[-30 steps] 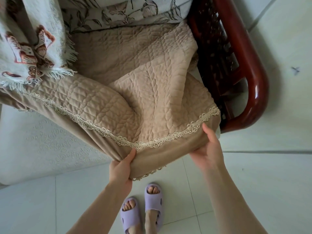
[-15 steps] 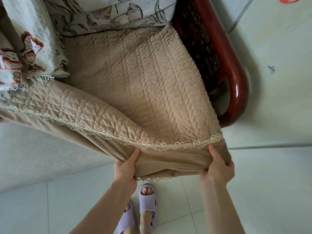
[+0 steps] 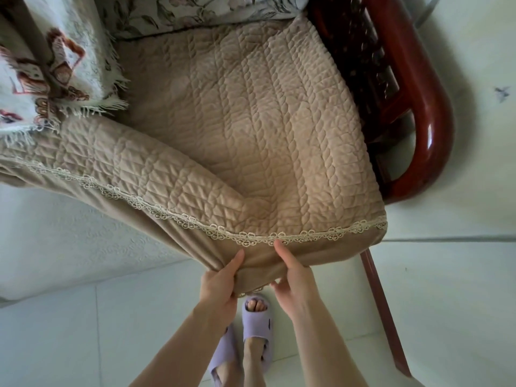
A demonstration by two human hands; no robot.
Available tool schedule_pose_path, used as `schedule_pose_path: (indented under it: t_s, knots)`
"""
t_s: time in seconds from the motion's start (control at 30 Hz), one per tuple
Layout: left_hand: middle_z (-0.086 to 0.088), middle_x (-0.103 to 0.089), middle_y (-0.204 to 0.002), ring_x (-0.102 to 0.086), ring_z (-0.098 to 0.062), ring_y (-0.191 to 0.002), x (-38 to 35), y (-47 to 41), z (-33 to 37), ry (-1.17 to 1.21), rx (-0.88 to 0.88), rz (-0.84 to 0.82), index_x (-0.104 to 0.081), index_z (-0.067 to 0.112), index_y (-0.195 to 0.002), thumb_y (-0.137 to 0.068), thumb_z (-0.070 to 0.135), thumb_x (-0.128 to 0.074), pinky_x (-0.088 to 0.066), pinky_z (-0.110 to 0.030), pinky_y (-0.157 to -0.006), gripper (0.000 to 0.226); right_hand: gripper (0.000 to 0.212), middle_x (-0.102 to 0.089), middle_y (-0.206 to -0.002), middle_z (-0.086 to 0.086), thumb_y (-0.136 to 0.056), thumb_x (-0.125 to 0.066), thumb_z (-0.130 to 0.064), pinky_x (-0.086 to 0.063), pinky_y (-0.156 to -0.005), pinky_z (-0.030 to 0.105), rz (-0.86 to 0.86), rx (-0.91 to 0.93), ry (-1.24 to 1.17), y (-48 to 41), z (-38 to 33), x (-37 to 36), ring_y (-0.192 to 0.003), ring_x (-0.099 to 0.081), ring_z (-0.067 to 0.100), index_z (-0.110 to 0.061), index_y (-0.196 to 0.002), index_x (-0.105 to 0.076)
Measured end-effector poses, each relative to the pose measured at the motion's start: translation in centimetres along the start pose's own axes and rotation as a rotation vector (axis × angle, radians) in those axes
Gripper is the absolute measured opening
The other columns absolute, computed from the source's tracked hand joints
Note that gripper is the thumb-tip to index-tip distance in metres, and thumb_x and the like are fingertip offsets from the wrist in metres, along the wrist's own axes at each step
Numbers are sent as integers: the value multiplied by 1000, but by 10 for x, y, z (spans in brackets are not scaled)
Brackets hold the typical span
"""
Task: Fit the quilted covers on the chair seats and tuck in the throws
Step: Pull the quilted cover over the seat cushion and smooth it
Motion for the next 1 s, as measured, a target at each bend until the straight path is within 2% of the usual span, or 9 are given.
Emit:
schedule_pose_path:
  t_s: [0.07, 0.17, 0.37, 0.47, 0.53, 0.67, 0.83, 0.9, 1.0]
  knots:
    - [-15, -72, -106, -69, -26, -98, 2, -3, 9, 19, 2, -41, -64, -2, -113, -77, 7, -73, -53, -36, -88, 38, 32, -74, -103, 6, -77, -76, -5, -50, -86, 34, 73, 66, 12, -3, -7, 1, -93, -69, 20, -8, -107, -68]
    - [-14, -70, -114, -67, -21, -104, 15, -12, 45, 166, -78, -38, -59, 0, -121, -64, 21, -84, -50, -35, -92, 66, 25, -74, -102, 1, -75, -79, -5, -50, -92, 34, 122, 136, 80, -7, -14, 8, -97, -68, 18, -13, -96, -69]
    - [-7, -70, -98, -66, -17, -88, 65, -12, 59, 103, -98, 221, -61, 3, -109, -82, 23, -75, -52, -31, -82, 35, 25, -75, -86, -5, -75, -80, -17, -51, -72, 27, 157, 134, 92, -2, 10, 2, -75, -70, 7, -13, -96, -68]
    - [-7, -69, -97, -65, -16, -85, 78, -3, 33, 122, -50, 263, -59, 4, -112, -86, 21, -71, -53, -28, -70, 33, 54, -72, -110, 8, -70, -79, -28, -49, -98, 43, -46, -11, 106, 2, 50, -21, -104, -68, 23, -7, -117, -66]
    - [-7, -72, -92, -68, -17, -79, 83, -2, 23, 151, -27, 235, -61, 4, -111, -88, 19, -67, -56, -26, -62, 28, 55, -71, -114, 13, -71, -77, -28, -45, -102, 43, -119, -95, 95, 5, 74, -35, -108, -66, 26, -4, -120, -65]
    - [-7, -68, -88, -63, -21, -82, 87, -5, 18, 133, 23, 164, -62, 4, -106, -82, 25, -73, -43, -28, -68, 33, 37, -73, -106, 10, -78, -74, -16, -52, -84, 33, -34, -68, 63, 1, 91, -48, -94, -71, 20, -3, -112, -67]
    - [-13, -73, -98, -68, -21, -87, 95, -14, 51, 186, -8, 106, -61, -5, -113, -85, 11, -68, -53, -31, -77, 33, 40, -70, -102, 8, -75, -80, -19, -42, -45, 19, 104, 2, 197, -16, 85, -46, -67, -61, 15, -4, -109, -67]
    - [-8, -72, -98, -66, -18, -91, 107, -22, 74, 227, -45, 120, -62, -1, -111, -82, 22, -71, -50, -30, -82, 38, 49, -70, -101, 9, -66, -84, -24, -46, -51, 23, 139, 21, 216, -20, 86, -42, -68, -60, 17, -4, -108, -68]
    - [-4, -75, -96, -70, -14, -89, 121, -30, 104, 218, -110, 125, -65, 3, -106, -79, 27, -74, -55, -27, -75, 37, 36, -72, -105, 8, -71, -81, -18, -51, -84, 36, 183, 55, 163, -22, 89, -37, -99, -67, 28, -6, -104, -69]
Point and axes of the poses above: each hand's wrist, its own y-axis away from the middle knuckle, its own x-axis out of the back of the hand, z = x × y, the point moved 9 cm from there along -y, towards the middle knuckle
